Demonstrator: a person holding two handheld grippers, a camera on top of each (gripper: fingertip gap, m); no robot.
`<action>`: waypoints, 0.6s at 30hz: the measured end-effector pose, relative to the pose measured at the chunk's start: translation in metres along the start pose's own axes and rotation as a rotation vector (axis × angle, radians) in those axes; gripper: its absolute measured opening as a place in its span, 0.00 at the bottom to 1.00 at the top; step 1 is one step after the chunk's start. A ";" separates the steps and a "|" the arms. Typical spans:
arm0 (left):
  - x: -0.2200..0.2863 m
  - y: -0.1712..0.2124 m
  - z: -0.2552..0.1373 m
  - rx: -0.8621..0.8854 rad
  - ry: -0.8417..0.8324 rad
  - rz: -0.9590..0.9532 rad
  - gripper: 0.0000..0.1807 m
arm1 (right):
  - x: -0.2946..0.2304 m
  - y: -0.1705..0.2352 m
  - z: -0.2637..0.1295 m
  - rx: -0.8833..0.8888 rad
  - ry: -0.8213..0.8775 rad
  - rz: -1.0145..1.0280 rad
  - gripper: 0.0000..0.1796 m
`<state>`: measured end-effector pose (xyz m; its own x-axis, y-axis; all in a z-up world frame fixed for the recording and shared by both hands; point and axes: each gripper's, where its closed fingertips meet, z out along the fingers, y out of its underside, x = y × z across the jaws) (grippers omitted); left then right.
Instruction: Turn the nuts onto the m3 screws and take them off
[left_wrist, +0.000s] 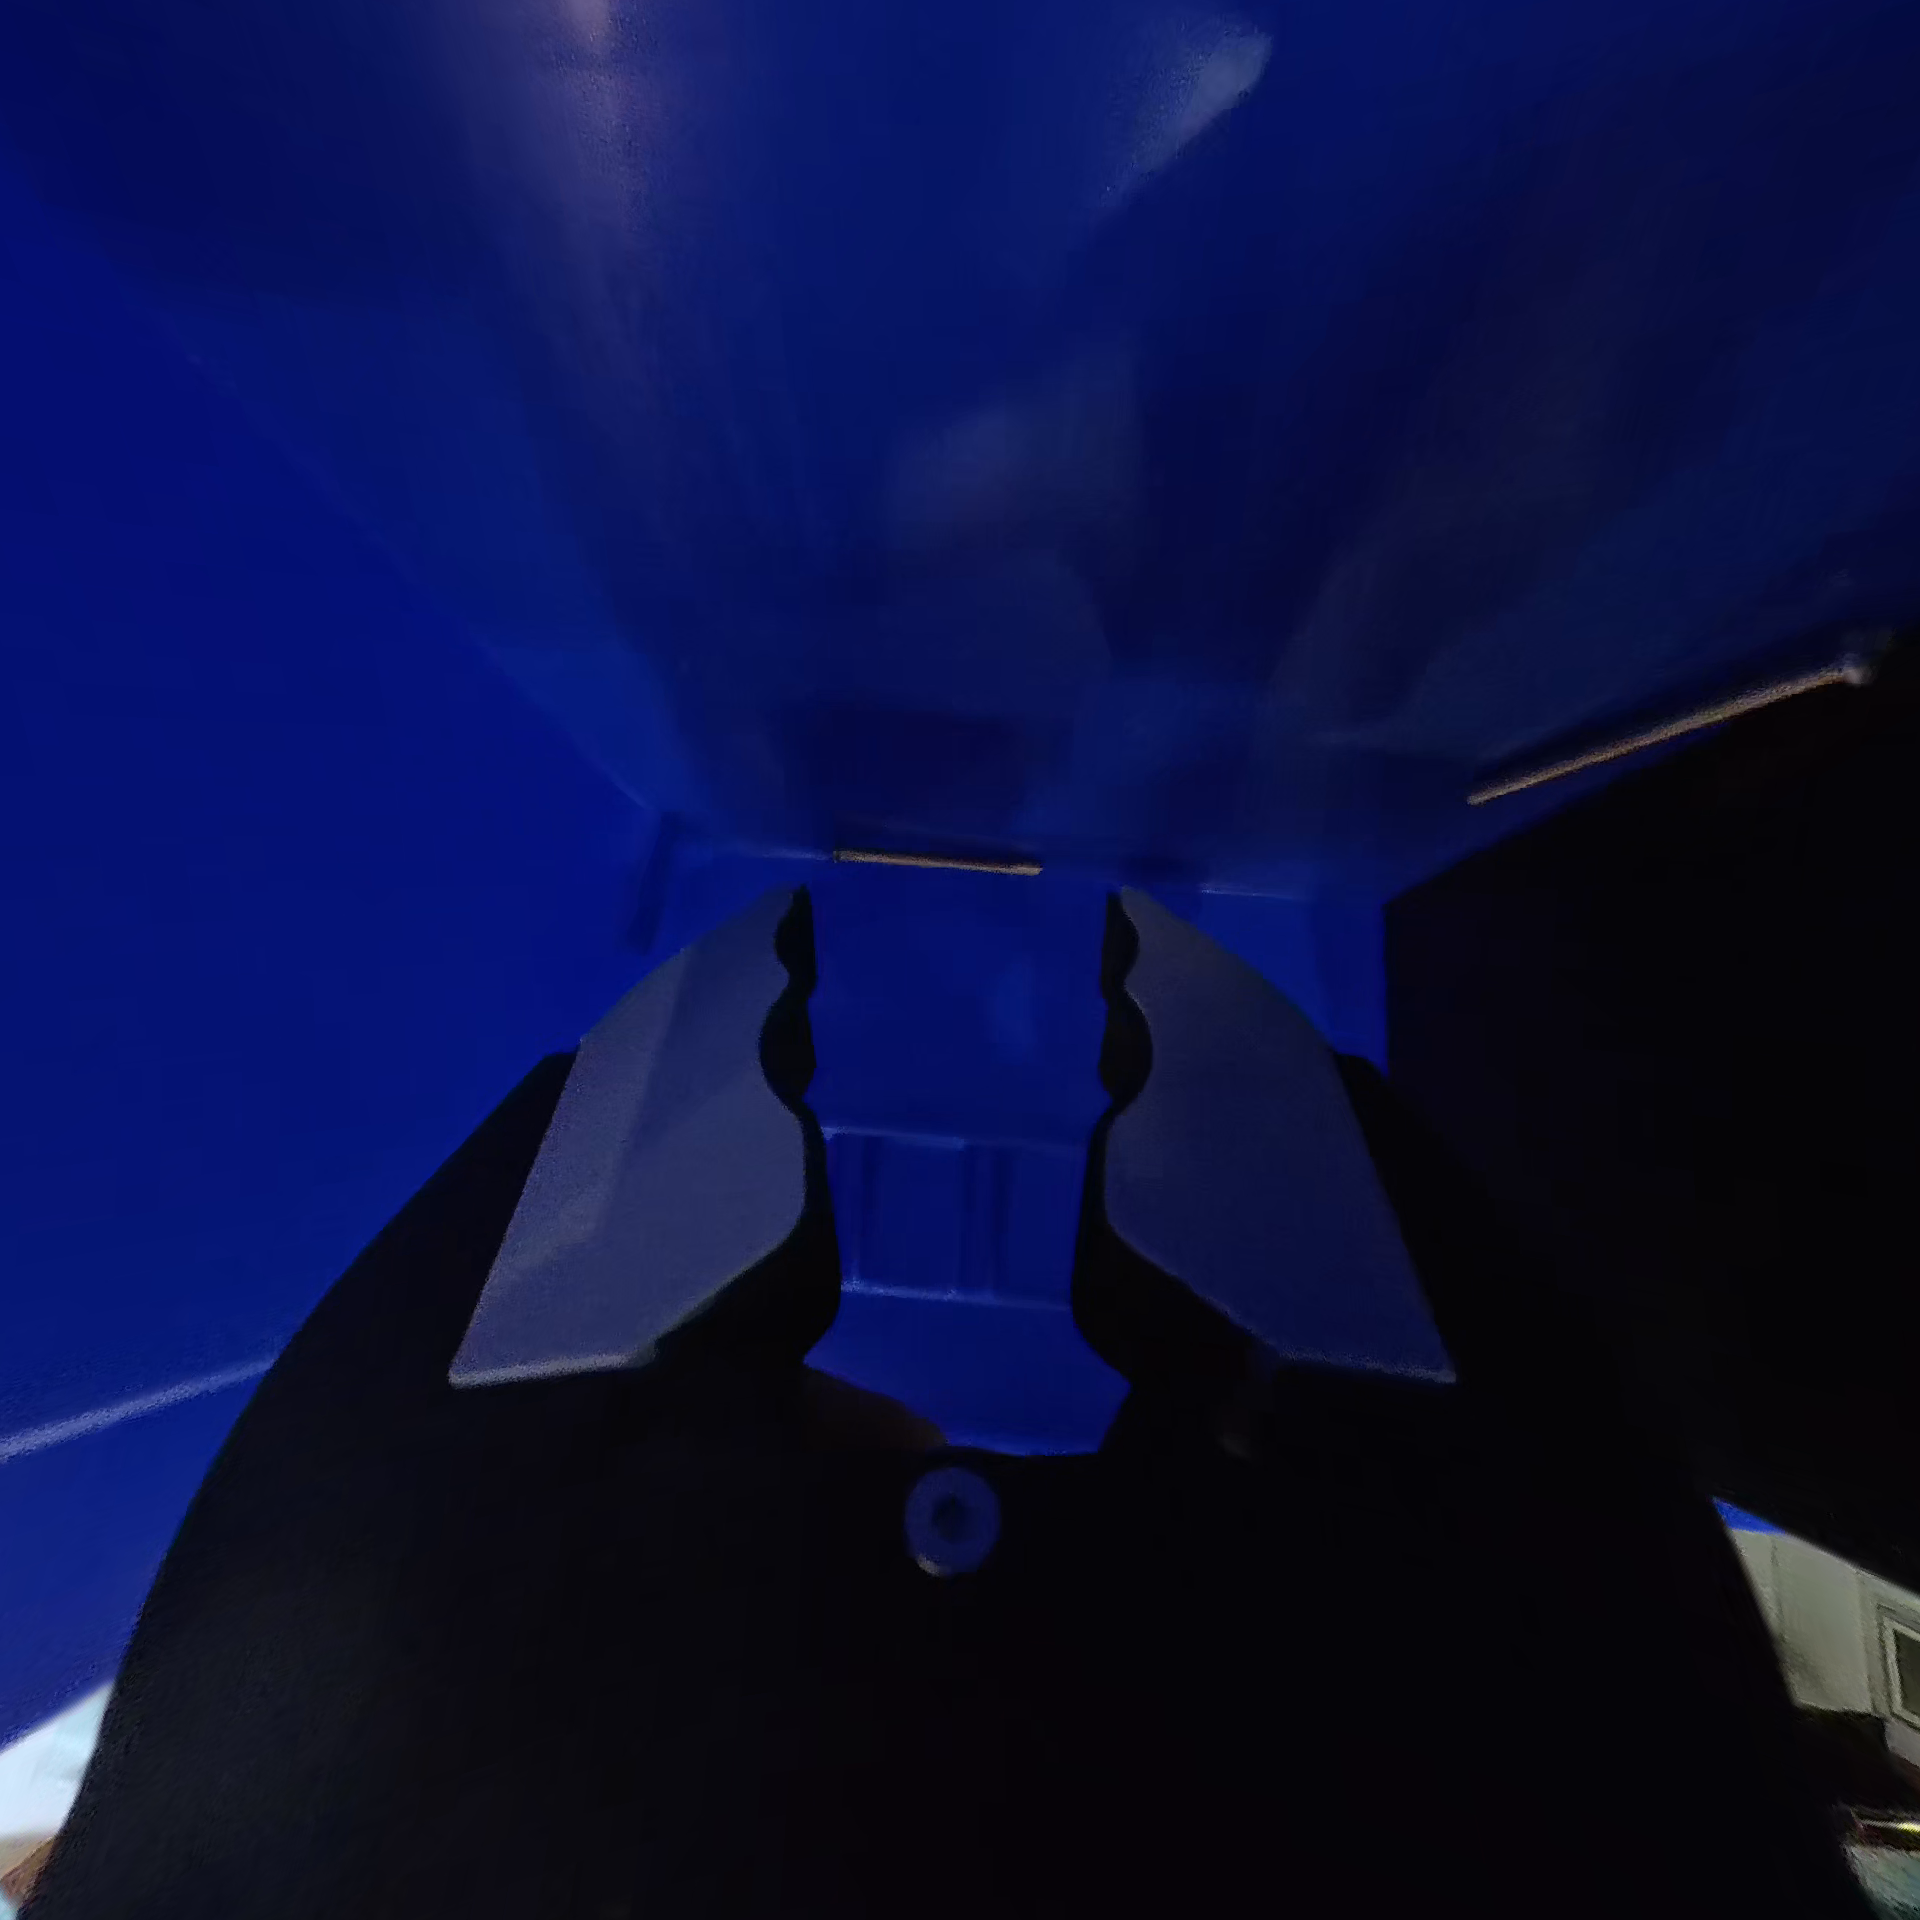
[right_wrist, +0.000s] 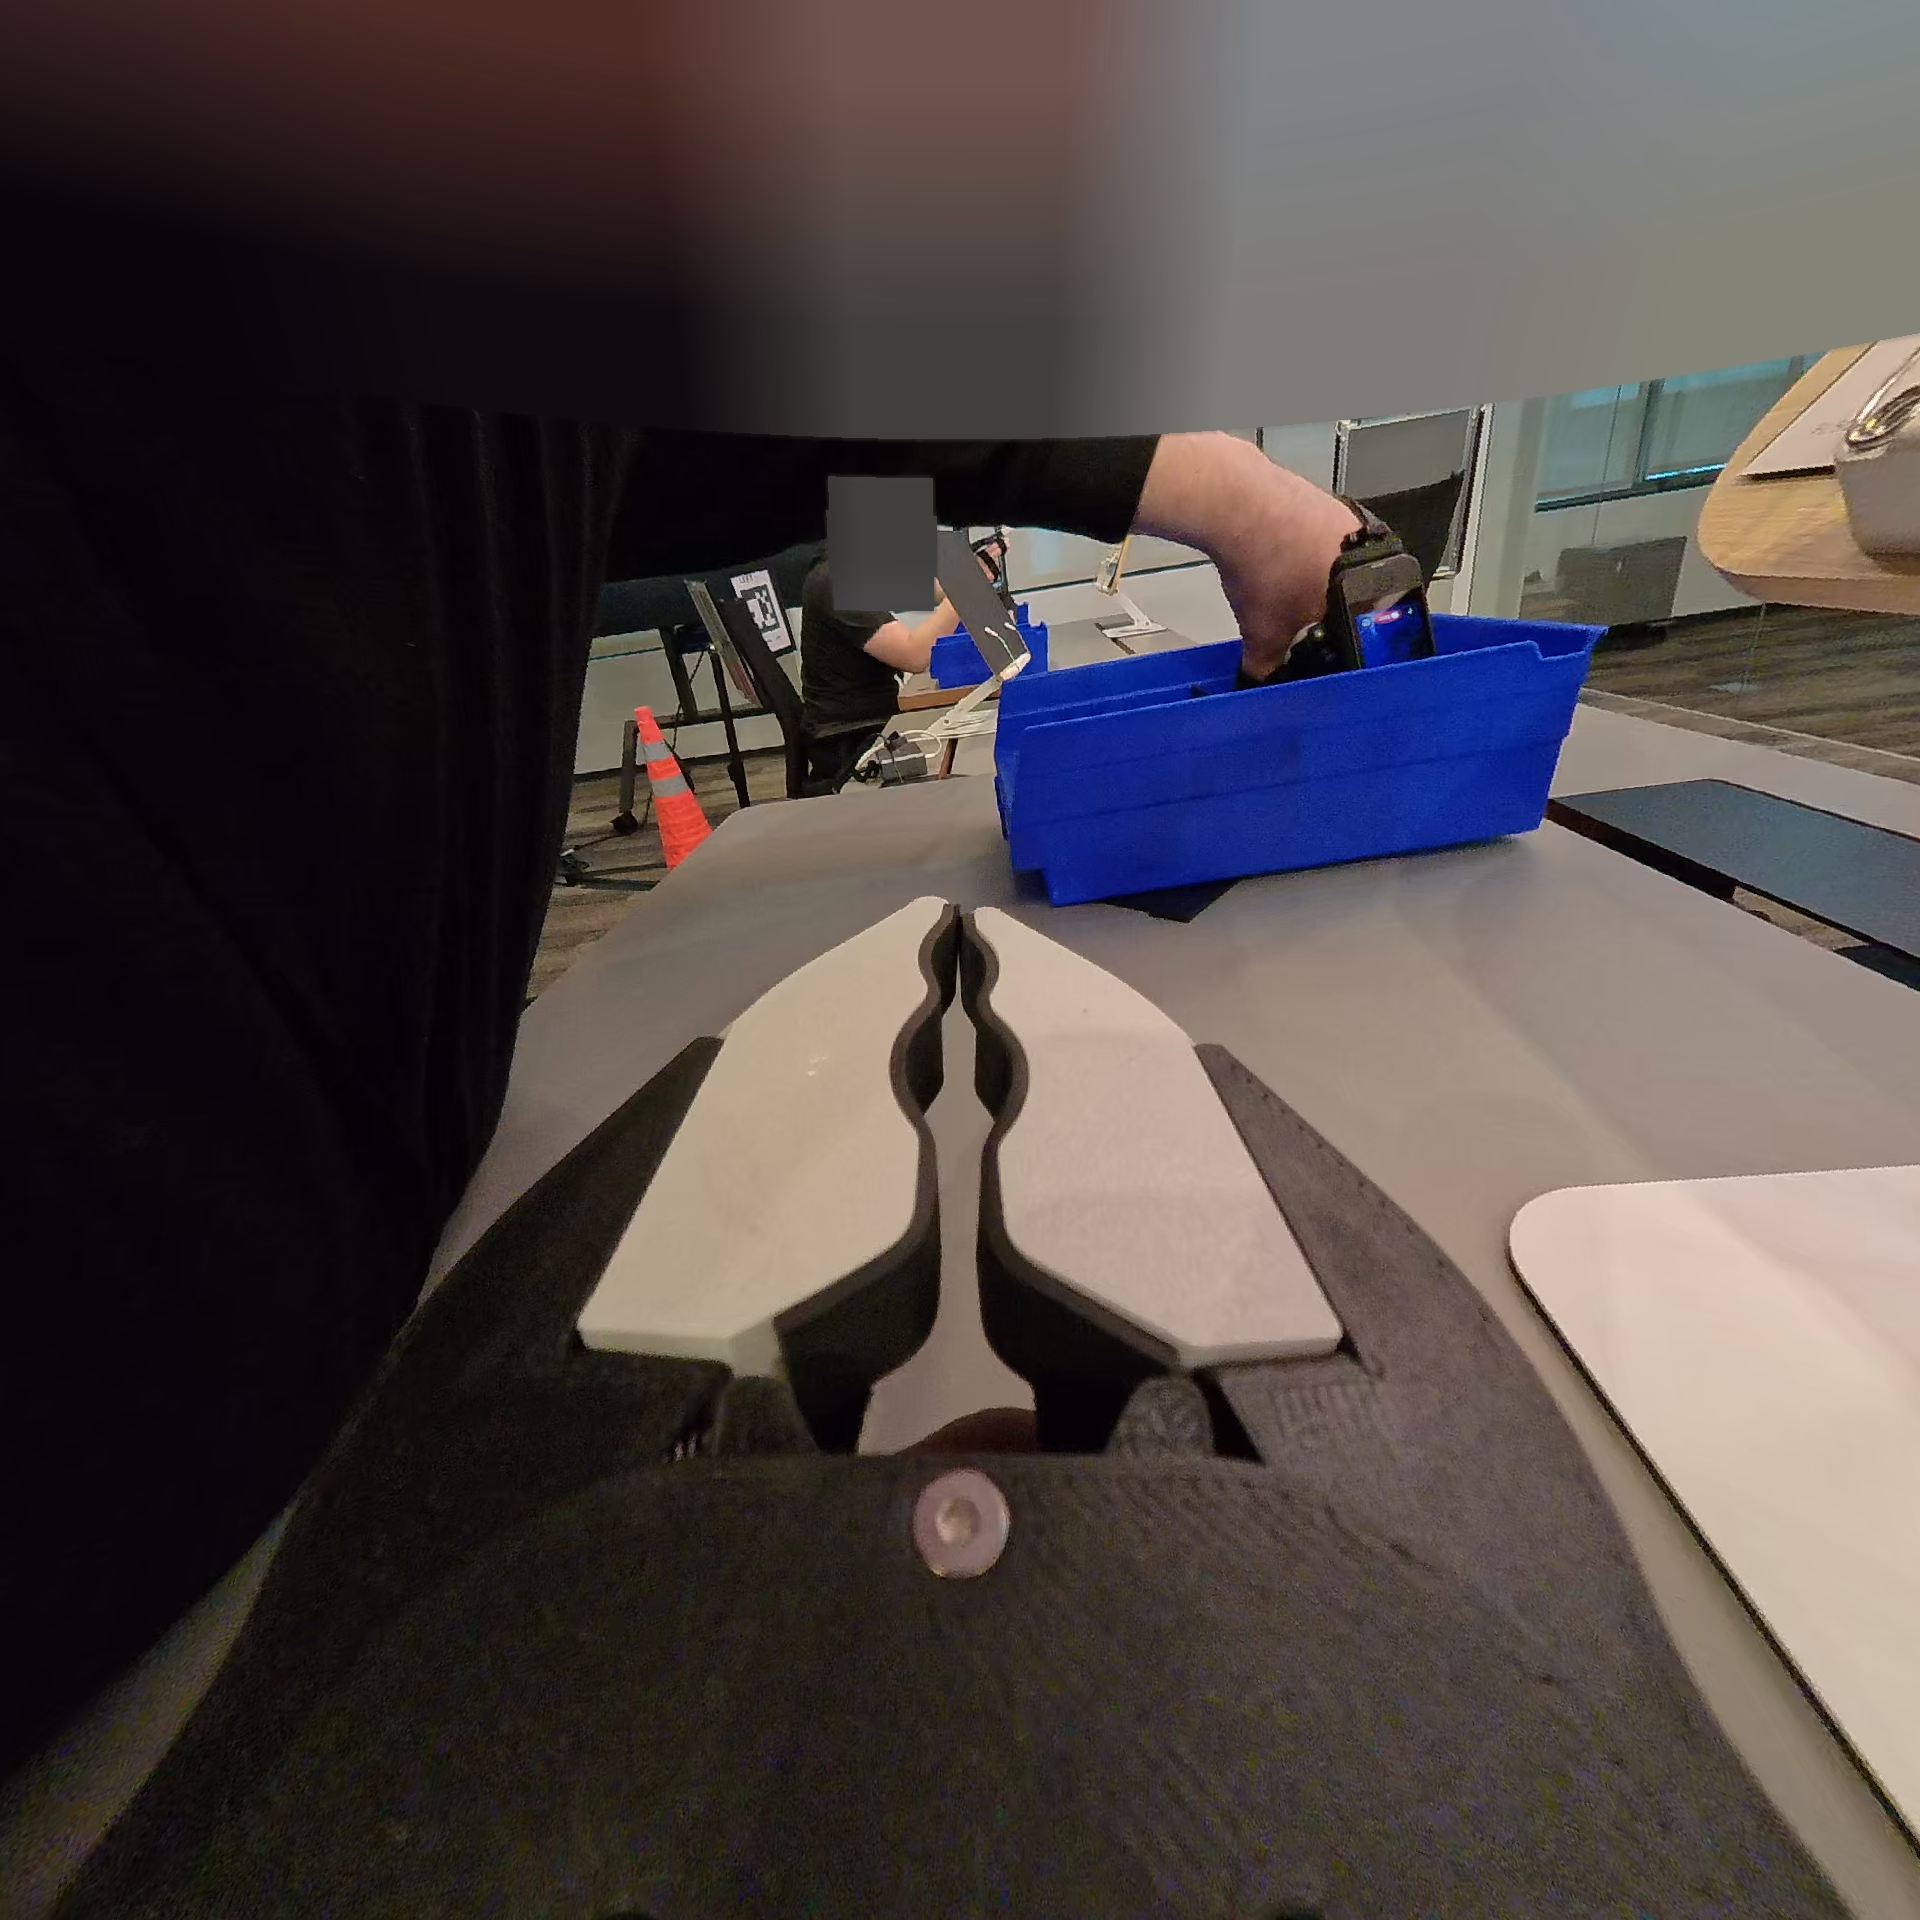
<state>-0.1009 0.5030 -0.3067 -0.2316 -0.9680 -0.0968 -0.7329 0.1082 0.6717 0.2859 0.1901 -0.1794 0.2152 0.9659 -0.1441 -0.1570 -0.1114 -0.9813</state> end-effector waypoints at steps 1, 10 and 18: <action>0.001 -0.001 0.001 0.000 0.006 -0.002 0.29 | 0.000 0.000 0.000 0.001 0.000 0.001 0.00; 0.009 -0.004 0.005 -0.021 0.091 0.020 0.21 | -0.002 0.000 0.000 -0.001 -0.003 -0.001 0.00; 0.011 -0.003 0.003 -0.007 0.105 0.027 0.19 | -0.002 0.001 0.000 -0.003 -0.004 0.000 0.00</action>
<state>-0.1029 0.4926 -0.3117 -0.1827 -0.9832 -0.0017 -0.7227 0.1332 0.6782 0.2853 0.1882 -0.1797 0.2113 0.9669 -0.1432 -0.1541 -0.1117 -0.9817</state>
